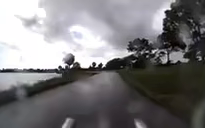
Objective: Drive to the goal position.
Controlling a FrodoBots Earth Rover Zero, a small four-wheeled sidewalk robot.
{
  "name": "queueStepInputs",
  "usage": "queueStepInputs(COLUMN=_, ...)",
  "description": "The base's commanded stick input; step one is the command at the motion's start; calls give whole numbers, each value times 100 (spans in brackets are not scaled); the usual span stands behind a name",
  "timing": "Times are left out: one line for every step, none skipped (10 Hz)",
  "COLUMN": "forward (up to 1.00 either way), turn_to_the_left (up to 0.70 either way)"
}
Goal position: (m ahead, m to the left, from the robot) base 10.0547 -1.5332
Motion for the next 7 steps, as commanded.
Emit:
queueStepInputs(forward=100, turn_to_the_left=0)
queueStepInputs(forward=100, turn_to_the_left=0)
queueStepInputs(forward=100, turn_to_the_left=0)
queueStepInputs(forward=100, turn_to_the_left=0)
queueStepInputs(forward=100, turn_to_the_left=0)
queueStepInputs(forward=100, turn_to_the_left=0)
queueStepInputs(forward=100, turn_to_the_left=0)
